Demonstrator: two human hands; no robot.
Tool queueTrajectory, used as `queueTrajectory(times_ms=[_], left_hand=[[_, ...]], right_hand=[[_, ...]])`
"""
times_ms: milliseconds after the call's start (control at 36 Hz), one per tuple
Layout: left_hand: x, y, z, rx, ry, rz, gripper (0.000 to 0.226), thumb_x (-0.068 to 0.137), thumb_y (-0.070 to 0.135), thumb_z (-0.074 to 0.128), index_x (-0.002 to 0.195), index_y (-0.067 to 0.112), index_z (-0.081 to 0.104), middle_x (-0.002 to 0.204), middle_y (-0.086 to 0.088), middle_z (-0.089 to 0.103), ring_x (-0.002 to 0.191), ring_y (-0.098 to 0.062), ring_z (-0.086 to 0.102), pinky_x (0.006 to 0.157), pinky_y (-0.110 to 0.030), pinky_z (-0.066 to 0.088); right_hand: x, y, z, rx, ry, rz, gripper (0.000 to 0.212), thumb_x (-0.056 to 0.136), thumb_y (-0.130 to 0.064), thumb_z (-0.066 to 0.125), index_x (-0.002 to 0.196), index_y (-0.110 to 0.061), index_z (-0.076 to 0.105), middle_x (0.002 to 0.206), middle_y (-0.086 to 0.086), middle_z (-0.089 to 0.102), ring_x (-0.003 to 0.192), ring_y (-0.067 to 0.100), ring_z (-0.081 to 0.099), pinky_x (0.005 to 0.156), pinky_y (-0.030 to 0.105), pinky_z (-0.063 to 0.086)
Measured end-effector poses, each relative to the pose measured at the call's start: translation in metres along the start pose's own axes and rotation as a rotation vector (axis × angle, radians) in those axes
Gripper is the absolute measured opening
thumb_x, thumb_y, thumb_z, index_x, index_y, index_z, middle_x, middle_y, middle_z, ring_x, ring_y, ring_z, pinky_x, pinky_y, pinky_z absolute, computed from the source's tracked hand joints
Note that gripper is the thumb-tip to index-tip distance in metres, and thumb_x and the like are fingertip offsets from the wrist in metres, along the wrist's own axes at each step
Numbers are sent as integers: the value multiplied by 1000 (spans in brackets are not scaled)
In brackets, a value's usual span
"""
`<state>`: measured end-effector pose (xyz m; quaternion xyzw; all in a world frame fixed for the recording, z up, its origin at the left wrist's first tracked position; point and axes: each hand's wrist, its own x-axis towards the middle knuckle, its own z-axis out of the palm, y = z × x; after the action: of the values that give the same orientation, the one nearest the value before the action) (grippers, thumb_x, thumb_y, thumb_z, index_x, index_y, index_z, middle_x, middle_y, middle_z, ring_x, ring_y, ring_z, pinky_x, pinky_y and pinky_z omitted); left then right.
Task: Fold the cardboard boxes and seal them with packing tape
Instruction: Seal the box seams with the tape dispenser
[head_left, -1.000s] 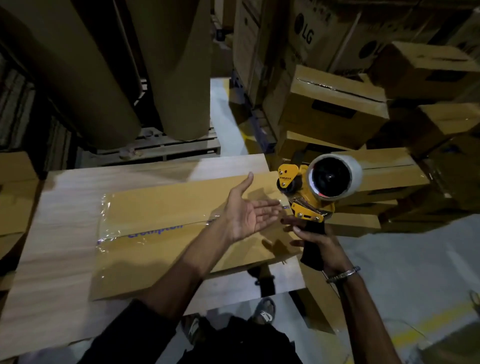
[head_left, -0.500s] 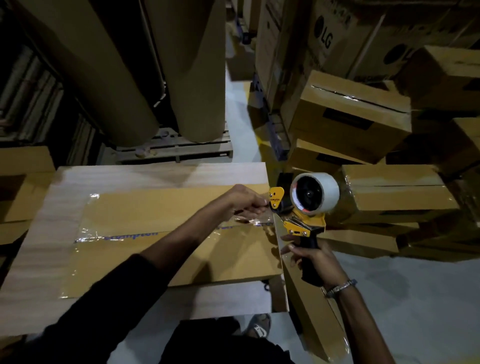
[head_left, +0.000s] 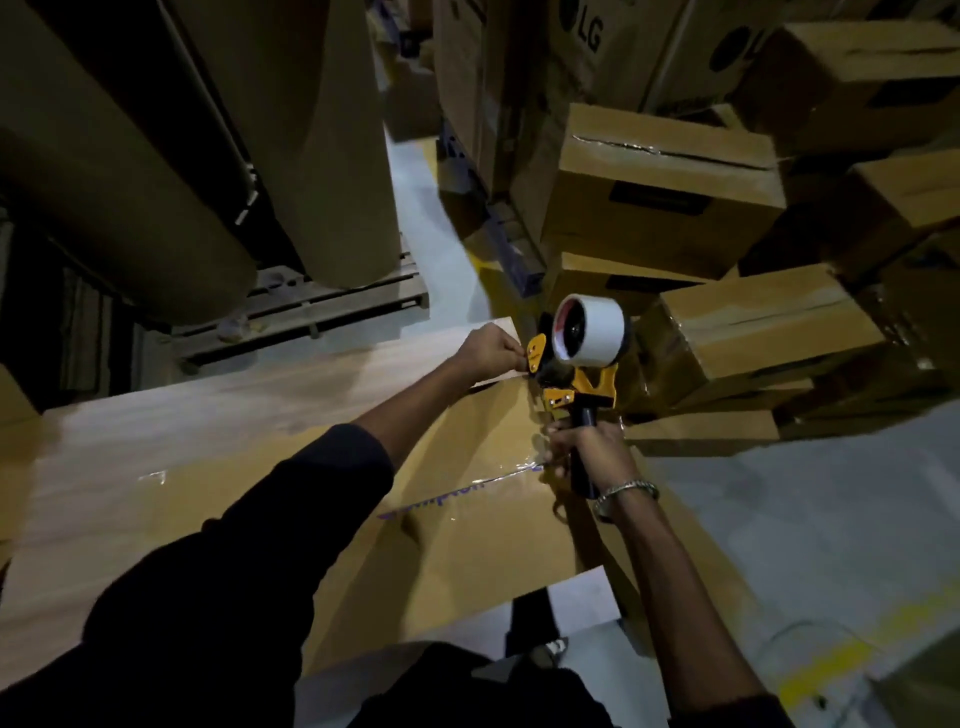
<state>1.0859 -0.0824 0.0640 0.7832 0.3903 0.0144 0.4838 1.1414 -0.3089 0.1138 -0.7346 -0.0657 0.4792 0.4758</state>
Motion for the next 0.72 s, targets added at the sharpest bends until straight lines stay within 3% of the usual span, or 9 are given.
queueTrajectory(times_ms=[56, 111, 167, 250, 306, 361, 472, 583, 722], left_hand=[[3, -14, 5, -32, -13, -44, 17, 85, 12, 82, 102, 9, 85, 102, -5, 80, 83, -9, 67, 82, -27, 51], [4, -31, 9, -14, -25, -89, 29, 86, 20, 83, 114, 12, 82, 116, -3, 78, 103, -15, 70, 95, -28, 52], [1, -44, 11, -35, 4, -115, 34, 87, 24, 83, 120, 17, 79, 117, -2, 76, 110, -19, 69, 98, -31, 54], [-4, -48, 12, -128, 78, 44, 27, 90, 10, 74, 114, 20, 81, 107, 2, 78, 104, -17, 71, 92, -34, 57], [-9, -44, 13, -241, -24, 132, 29, 95, 3, 62, 112, 17, 82, 109, 1, 79, 105, -17, 72, 97, -38, 58], [-13, -43, 14, -279, -183, 155, 30, 96, 11, 59, 115, 20, 80, 113, 2, 78, 109, -18, 70, 101, -42, 53], [-20, -43, 9, -168, -331, 244, 31, 103, 23, 57, 130, 23, 73, 121, 3, 74, 110, -17, 67, 101, -40, 51], [-23, -41, 4, -44, -342, 299, 32, 109, 24, 51, 137, 26, 68, 125, 3, 73, 117, -19, 65, 106, -43, 49], [-25, -41, 6, 5, -276, 289, 33, 106, 25, 54, 134, 29, 70, 123, 7, 74, 113, -14, 67, 107, -45, 51]], right_hand=[[0, 5, 3, -10, 8, 11, 25, 84, 1, 64, 107, 7, 71, 70, 17, 68, 50, 23, 56, 48, 29, 46], [1, 8, 6, 31, 21, 24, 26, 86, 2, 63, 109, 11, 68, 68, 19, 64, 49, 24, 54, 45, 28, 48], [1, 10, 7, 65, 27, 34, 26, 87, 4, 62, 111, 13, 65, 66, 20, 60, 47, 25, 51, 44, 28, 48], [2, 9, 5, 62, 22, 61, 25, 88, 2, 62, 112, 11, 66, 67, 20, 59, 47, 24, 51, 45, 27, 46], [3, 10, 3, 35, 13, 75, 25, 88, 0, 62, 112, 8, 68, 69, 19, 60, 48, 24, 53, 50, 29, 44], [4, 11, 1, 27, 0, 84, 27, 87, 0, 62, 113, 7, 69, 70, 18, 60, 50, 24, 53, 53, 31, 44], [2, 9, -2, -1, -18, 69, 25, 89, 0, 63, 112, 8, 69, 68, 17, 61, 50, 24, 53, 53, 31, 45], [2, 8, -9, -28, -58, 65, 21, 93, -2, 62, 112, 4, 70, 66, 13, 59, 49, 21, 54, 54, 31, 48], [1, 11, -14, -120, -41, 21, 18, 91, -3, 67, 108, 3, 71, 84, 17, 63, 54, 17, 55, 51, 29, 46]])
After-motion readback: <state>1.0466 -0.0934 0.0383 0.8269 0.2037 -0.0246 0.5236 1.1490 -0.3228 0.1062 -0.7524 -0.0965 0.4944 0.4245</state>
